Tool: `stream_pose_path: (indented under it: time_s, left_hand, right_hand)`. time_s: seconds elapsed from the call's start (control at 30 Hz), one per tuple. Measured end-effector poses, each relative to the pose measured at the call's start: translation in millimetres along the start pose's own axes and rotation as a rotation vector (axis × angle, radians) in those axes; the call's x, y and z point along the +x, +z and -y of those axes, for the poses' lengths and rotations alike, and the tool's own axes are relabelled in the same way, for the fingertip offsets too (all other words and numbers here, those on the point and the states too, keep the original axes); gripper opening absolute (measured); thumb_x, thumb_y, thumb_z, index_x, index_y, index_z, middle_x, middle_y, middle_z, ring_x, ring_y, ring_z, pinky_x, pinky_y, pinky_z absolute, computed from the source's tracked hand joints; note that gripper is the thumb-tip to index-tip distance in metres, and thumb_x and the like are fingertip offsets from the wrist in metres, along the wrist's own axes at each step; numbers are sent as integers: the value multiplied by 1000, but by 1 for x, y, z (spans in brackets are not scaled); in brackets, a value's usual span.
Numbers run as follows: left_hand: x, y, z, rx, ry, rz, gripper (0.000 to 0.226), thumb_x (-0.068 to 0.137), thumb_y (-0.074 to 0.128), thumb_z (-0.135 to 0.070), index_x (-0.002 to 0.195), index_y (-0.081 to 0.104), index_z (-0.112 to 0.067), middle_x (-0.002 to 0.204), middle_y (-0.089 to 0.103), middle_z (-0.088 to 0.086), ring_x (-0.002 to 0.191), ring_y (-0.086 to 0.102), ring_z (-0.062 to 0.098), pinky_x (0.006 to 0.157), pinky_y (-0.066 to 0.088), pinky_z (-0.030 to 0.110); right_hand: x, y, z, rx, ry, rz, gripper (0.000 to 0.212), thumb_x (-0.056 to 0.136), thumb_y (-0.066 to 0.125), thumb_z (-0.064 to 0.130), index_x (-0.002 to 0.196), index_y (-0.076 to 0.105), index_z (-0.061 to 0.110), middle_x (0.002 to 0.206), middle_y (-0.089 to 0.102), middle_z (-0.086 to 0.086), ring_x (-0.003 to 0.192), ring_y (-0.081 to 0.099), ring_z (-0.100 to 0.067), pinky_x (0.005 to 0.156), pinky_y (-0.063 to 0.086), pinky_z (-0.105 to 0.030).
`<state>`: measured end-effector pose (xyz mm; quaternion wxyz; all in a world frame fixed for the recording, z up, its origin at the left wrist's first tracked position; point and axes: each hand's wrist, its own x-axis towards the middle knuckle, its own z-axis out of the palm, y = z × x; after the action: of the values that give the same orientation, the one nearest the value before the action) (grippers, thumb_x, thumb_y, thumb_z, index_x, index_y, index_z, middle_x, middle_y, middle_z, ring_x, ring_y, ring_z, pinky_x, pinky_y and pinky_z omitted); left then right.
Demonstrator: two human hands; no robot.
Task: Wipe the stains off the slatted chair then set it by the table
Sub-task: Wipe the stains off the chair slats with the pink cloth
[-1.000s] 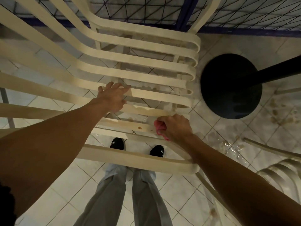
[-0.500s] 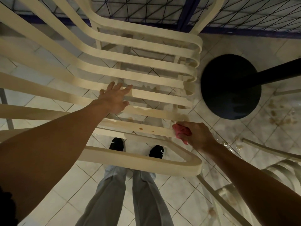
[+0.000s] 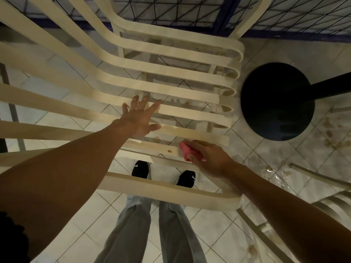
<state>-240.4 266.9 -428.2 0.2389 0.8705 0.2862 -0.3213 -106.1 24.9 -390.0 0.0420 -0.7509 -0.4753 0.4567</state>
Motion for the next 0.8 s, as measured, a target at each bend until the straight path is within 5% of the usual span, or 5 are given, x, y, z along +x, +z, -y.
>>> stream_pose_path:
  time_s: [0.27, 0.4, 0.57, 0.8]
  left_hand:
    - [1, 1, 1, -11, -5, 29, 84, 95, 47, -61, 153, -13, -46, 163, -25, 1, 148, -26, 28, 117, -9, 58]
    - [1, -1, -2, -53, -19, 43, 84, 96, 50, -57, 152, -12, -49, 162, -27, 1, 147, -30, 28, 116, -12, 57]
    - [1, -1, -4, -73, -32, 47, 85, 95, 52, -55, 151, -11, -51, 162, -28, 1, 146, -30, 28, 116, -12, 58]
    - [-1, -3, -6, -52, -40, 46, 85, 95, 51, -58, 151, -13, -50, 162, -27, 2, 147, -28, 28, 118, -10, 58]
  right_hand:
    - [-33, -15, -33, 145, 157, -131, 56, 87, 75, 27, 140, 55, 26, 131, 66, 0, 115, 64, -18, 105, 50, -34]
    - [-15, -15, -14, 23, 156, -79, 54, 90, 71, 33, 141, 54, 31, 128, 67, 1, 114, 64, -20, 105, 48, -37]
    - [25, -3, 28, 20, 57, -18, 45, 96, 64, 33, 139, 54, 30, 113, 72, 0, 84, 69, -15, 93, 56, -38]
    - [55, 5, 56, -88, 49, -27, 49, 91, 66, 45, 138, 54, 36, 124, 66, -3, 110, 60, -29, 98, 50, -41]
